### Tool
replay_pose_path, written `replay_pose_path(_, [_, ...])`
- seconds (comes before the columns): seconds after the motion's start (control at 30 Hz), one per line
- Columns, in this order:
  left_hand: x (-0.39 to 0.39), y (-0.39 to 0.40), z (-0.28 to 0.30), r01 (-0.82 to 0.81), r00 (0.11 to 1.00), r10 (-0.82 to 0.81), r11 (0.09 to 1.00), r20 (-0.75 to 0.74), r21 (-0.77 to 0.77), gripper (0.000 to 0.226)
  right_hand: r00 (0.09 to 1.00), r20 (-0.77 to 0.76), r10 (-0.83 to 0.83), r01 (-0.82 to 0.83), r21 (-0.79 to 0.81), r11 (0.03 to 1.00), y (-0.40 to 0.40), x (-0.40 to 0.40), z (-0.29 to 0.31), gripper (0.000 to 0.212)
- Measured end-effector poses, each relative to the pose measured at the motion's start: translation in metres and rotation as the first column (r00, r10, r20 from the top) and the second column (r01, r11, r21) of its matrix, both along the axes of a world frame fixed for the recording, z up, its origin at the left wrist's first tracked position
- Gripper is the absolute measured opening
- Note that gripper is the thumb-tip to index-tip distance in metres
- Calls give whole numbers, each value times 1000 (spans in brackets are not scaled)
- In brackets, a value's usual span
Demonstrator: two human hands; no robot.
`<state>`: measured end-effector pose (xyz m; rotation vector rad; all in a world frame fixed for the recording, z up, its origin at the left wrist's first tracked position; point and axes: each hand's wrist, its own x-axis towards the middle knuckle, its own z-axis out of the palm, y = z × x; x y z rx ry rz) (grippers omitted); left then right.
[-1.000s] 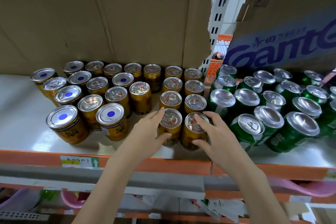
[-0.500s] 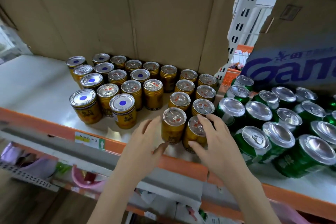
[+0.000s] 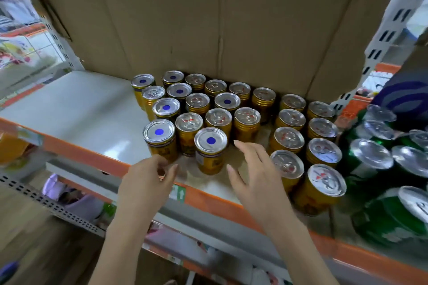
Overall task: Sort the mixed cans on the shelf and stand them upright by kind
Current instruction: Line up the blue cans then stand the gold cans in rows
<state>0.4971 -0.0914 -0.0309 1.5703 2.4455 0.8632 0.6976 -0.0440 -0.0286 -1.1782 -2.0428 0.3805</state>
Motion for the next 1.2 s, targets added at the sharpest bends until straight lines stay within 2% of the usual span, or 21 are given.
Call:
replay_pose_path(0.13, [-52,15,-2,21,998,-31,985,-54,-174,65,989,-67,-134,114,-237,965,8,-44,-20,74])
replay_pose_path(0.23, [-77,31,-11,133,987,-151,963,-60,-234,87,936,-244,-254,136,-416,899,14,-69,-40,95])
replay_pose_path(0.3, [-80,39,-19,236,966,-252,948,-50,-213,83,893,-328,-307,121,-484,867,17,-76,-51,92])
replay_pose_path(0.4, [-82,49,-31,337,939,-332,940,93,-46,79,897,-295,-331,141,-518,844,16,-77,-52,73])
replay_pose_path(0.53, [-80,50,-39,330,938,-338,938,72,111,52,899,-296,-324,142,-502,853,16,-76,-46,68])
replay_pose_path(0.57, [-80,49,-38,325,936,-339,936,90,138,51,896,-304,-323,140,-497,856,16,-76,-44,69])
replay_pose_path(0.77, [-91,39,-35,410,813,-463,886,352,219,65,910,-251,-329,182,-471,863,7,-71,-34,67])
replay_pose_path(0.9, [-99,30,-29,452,801,-522,848,293,276,78,931,-187,-314,192,-482,855,-8,-61,-13,74])
replay_pose_path(1.0, [-96,23,-17,469,789,-541,836,289,286,84,950,-94,-298,232,-427,874,-15,-50,5,74])
replay_pose_path(1.1, [-92,18,-2,497,769,-560,827,308,263,93,969,-58,-239,203,-360,911,-17,-40,24,74])
replay_pose_path(1.2, [-78,21,12,547,781,-576,818,243,181,87,987,102,-122,146,-292,945,-13,-33,36,78])
